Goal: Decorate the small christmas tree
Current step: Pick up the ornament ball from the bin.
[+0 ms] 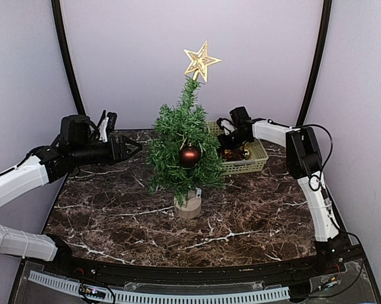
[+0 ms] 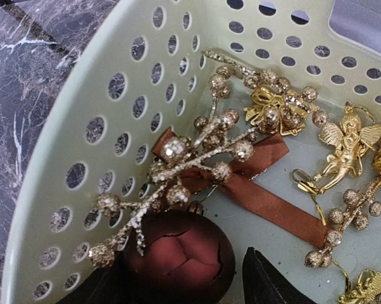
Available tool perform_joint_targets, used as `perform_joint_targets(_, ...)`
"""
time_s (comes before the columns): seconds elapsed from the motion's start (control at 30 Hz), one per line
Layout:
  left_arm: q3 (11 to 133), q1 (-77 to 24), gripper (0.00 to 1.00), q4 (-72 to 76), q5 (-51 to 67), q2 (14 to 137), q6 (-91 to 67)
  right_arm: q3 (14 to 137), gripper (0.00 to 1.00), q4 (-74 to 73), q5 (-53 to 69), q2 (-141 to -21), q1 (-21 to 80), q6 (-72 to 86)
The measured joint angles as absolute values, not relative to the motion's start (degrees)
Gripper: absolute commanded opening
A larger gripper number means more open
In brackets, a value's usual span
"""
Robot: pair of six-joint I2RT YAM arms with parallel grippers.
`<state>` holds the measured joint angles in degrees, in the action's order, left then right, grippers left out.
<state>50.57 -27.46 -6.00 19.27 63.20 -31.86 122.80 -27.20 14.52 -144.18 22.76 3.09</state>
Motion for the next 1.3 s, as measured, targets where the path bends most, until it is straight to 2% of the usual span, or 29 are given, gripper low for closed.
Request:
perform_joint_targets(0.1,50.57,-27.44,0.68,-6.04,19.38,63.20,-31.88,123.68,0.61,-27.31,14.41,-145.43,22.74,2.20)
perform_joint_targets(0.27,50.57,-27.22,0.68,-6.02,19.92,63.11,-31.88,124.38,0.49,-26.46,14.81,-146.36,22.72,1.37)
perform_joint_targets(0.57,50.57,-27.20,0.68,-6.04,21.47,61.78,-31.07,116.40,0.47,-22.24,16.16,-141.49,22.37,2.70)
perform_joint_targets(0.73,50.57,-27.20,0.68,-6.09,21.67,59.94,-30.37,109.89,0.47,-22.00,16.91,-132.03,21.39,3.20)
perform_joint_targets(1.03,50.57,-27.20,0.68,-7.33,22.65,53.74,-27.49,96.31,0.49,-21.02,18.85,-107.39,20.40,3.33)
perform_joint_targets(1.3,48.88,-30.33,0.68,-6.09,26.09,50.50,-26.59,88.58,0.53,-27.18,24.97,-87.94,20.86,5.93)
